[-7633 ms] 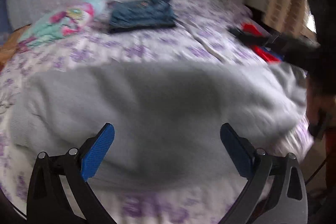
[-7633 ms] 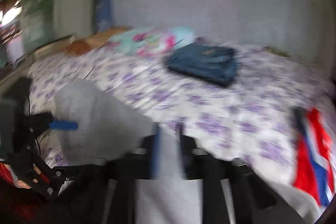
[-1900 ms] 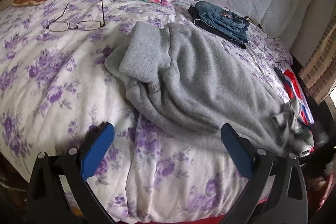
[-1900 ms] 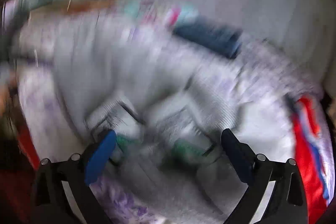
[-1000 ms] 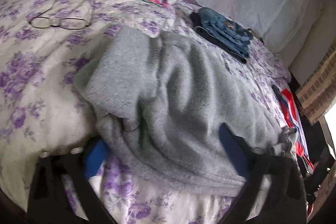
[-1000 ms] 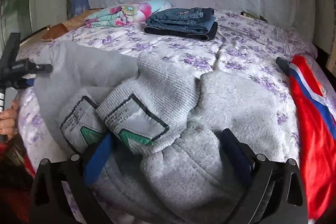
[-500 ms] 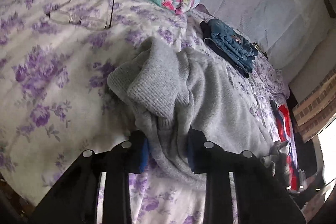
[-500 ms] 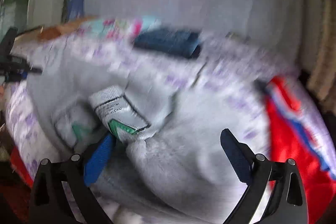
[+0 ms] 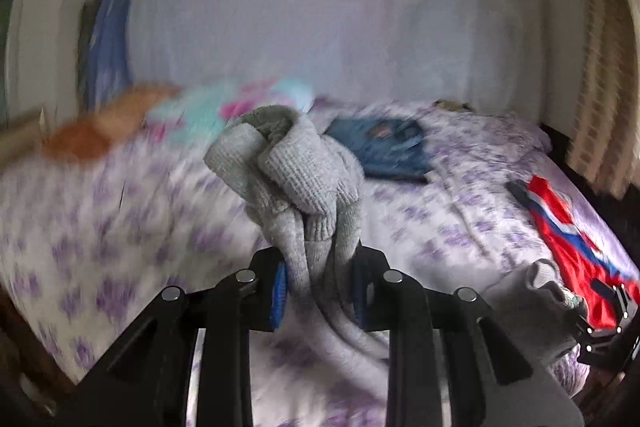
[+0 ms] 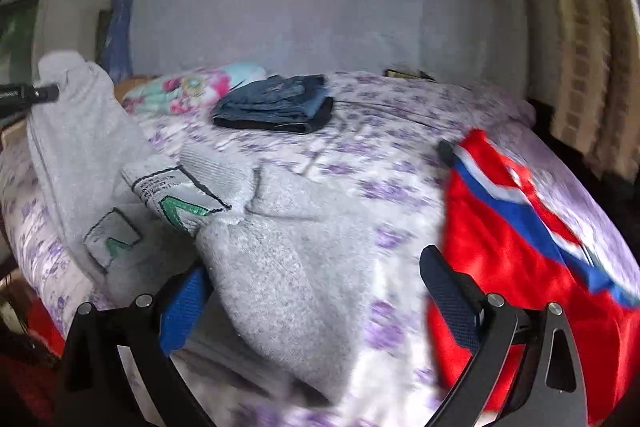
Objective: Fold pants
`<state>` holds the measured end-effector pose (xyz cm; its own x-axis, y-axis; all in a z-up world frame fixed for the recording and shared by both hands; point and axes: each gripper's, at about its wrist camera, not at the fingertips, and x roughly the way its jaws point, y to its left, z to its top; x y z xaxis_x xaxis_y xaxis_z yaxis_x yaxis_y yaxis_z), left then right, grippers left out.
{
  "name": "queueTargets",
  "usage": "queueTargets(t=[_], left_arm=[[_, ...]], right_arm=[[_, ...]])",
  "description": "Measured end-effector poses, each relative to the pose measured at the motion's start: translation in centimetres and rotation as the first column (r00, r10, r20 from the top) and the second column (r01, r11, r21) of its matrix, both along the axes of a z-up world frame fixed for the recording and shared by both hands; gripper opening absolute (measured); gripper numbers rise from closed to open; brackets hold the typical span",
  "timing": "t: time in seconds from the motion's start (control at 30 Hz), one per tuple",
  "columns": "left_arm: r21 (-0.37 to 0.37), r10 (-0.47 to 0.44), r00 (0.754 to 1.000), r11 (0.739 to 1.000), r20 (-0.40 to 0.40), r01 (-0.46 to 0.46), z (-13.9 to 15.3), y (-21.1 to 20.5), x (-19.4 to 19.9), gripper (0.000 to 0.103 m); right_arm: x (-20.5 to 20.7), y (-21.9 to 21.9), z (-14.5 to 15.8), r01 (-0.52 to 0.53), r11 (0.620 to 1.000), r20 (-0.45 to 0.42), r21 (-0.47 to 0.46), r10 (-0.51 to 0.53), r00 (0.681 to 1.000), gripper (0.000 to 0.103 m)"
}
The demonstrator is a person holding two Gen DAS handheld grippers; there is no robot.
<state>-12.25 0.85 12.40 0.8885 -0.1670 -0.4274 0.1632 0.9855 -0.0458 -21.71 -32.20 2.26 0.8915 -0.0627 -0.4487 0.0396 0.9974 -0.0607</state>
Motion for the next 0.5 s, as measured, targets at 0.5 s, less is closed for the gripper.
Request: queueTargets(t=[0.5], left_arm=[[0.17, -0.364, 0.93, 0.921, 0.046, 0.351, -0.5, -17.2, -3.9, 0.023]], right_arm=[[2.0, 4.0, -2.1, -0.179, 0.982, -0.059, 0.055, 0.182, 0.981, 0.089]])
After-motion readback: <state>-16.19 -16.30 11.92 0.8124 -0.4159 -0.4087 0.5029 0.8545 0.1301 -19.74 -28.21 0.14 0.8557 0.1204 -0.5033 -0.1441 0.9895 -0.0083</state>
